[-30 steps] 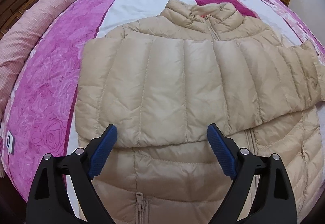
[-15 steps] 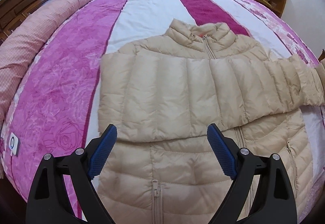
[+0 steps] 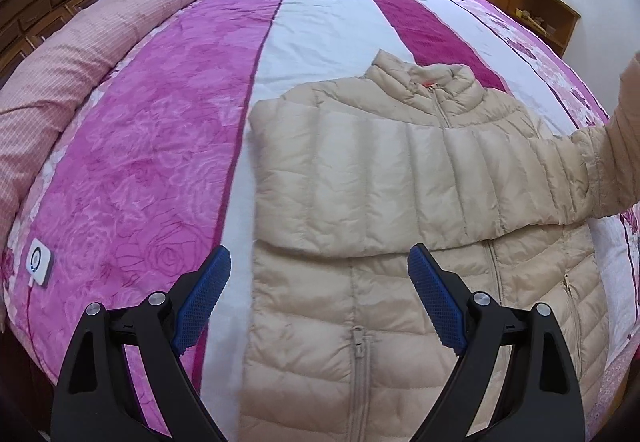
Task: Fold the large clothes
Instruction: 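Grasp the sleeve cuff with the right tool and fold it across the body, then open the right tool and press the folded sleeves flat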
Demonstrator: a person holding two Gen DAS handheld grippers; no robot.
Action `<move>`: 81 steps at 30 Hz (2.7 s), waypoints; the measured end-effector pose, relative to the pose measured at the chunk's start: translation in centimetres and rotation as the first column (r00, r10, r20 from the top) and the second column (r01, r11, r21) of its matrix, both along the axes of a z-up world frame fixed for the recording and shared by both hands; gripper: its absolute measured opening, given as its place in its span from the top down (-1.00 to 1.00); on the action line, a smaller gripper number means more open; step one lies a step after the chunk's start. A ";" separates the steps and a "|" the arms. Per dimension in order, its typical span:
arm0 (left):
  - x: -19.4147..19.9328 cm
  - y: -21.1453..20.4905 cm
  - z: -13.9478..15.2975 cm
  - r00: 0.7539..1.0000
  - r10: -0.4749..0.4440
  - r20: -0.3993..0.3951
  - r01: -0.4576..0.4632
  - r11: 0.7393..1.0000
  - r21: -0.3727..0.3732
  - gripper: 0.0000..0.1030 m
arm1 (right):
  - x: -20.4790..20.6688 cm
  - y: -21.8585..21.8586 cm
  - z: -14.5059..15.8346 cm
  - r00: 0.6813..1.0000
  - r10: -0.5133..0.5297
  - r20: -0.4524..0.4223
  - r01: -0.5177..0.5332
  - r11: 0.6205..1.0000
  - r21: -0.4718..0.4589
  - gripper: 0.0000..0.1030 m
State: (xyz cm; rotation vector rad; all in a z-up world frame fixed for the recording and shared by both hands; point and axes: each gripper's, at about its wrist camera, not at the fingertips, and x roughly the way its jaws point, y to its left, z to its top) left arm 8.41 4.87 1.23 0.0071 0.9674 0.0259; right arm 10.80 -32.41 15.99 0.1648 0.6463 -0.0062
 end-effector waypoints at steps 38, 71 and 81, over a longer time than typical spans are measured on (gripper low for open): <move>-0.9 9.7 -1.8 0.993 0.114 -0.007 -0.114 0.993 -0.035 -0.69 | 7.8 27.2 -18.9 0.875 0.393 -0.282 -0.363 0.919 0.156 0.30; 0.7 -3.2 -0.5 0.992 -0.105 0.067 0.110 0.991 -0.077 -0.73 | -5.2 6.7 -17.1 0.955 0.111 -0.276 -0.089 0.992 0.091 -0.46; 0.6 1.0 -1.6 0.993 0.036 0.115 -0.024 0.994 -0.105 -0.72 | -4.8 5.5 -18.3 0.953 0.088 -0.290 -0.057 0.992 0.115 -0.46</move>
